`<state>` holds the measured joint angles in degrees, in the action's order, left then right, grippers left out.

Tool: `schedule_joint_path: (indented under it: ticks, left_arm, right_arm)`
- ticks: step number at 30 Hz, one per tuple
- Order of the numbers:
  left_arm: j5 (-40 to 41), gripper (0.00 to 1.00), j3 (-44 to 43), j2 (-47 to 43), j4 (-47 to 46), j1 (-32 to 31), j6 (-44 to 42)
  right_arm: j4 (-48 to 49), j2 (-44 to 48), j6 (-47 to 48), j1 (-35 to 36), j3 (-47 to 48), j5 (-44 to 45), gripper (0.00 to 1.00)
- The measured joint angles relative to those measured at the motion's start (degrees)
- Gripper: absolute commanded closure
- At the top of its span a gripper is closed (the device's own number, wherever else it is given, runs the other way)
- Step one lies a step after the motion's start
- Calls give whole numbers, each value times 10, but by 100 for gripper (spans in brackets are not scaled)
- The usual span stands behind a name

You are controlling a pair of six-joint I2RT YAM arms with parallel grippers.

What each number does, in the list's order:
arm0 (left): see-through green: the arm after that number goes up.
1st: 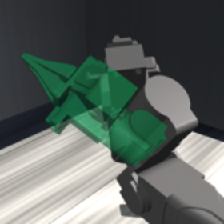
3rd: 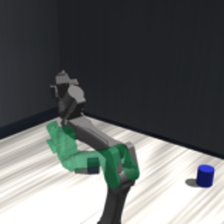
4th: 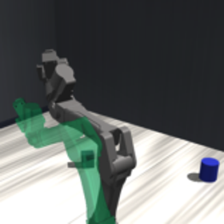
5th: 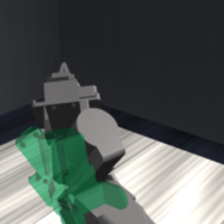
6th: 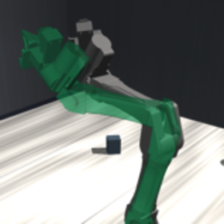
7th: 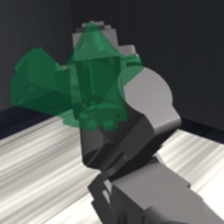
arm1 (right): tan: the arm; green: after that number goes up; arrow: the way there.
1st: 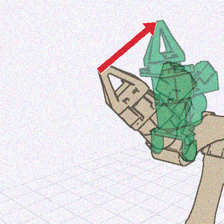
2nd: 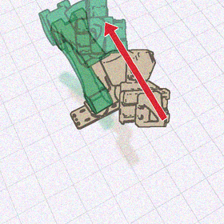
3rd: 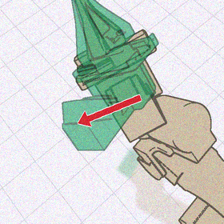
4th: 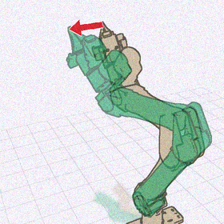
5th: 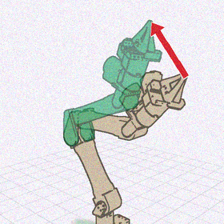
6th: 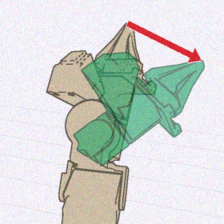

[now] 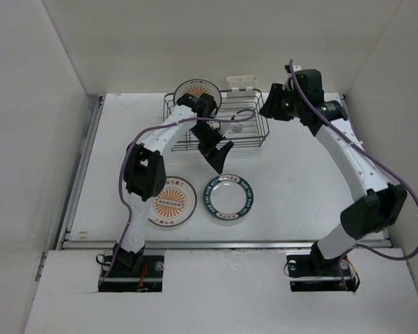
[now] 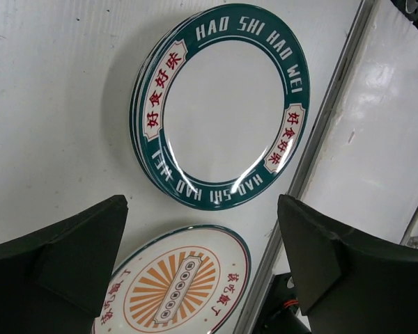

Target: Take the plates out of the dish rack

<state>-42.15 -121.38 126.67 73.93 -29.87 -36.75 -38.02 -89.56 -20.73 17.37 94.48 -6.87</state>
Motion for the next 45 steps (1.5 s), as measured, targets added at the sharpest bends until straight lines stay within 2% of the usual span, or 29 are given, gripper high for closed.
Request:
schedule_joint_path:
  ticks: [7,10,11,15,21,26,31,32,36,38,42,45]
  left_arm:
    - [-34,13,-9,0,14,32,-14]
    - [-54,13,-17,-9,14,74,-10]
    - [-56,13,-17,-17,14,93,-4]
    - [-41,13,-16,-74,11,179,43]
    - [39,12,55,-202,-76,291,145]
    - [94,12,80,-220,-123,306,200]
    - [116,12,93,-199,-140,311,227]
    - [120,12,94,-195,-141,313,230]
    - [137,12,101,-187,-146,319,240]
    - [141,12,101,-185,-146,321,242]
    - [143,12,101,-185,-146,322,242]
    - [143,12,101,-185,-146,322,242]
  right_arm:
    - [47,-169,19,0,222,-73,49]
    - [97,-253,28,0,304,-117,37]
    - [117,-280,31,0,321,-129,31]
    - [216,-377,40,1,364,-163,21]
    - [367,-517,43,9,419,-189,18]
    - [444,-584,44,22,431,-195,18]
    - [485,-610,45,33,431,-202,35]
    - [492,-612,45,34,431,-203,46]
    - [516,-613,48,37,435,-206,71]
    - [522,-613,58,38,435,-205,71]
    - [527,-617,68,37,435,-205,78]
    - [528,-618,76,37,435,-205,89]
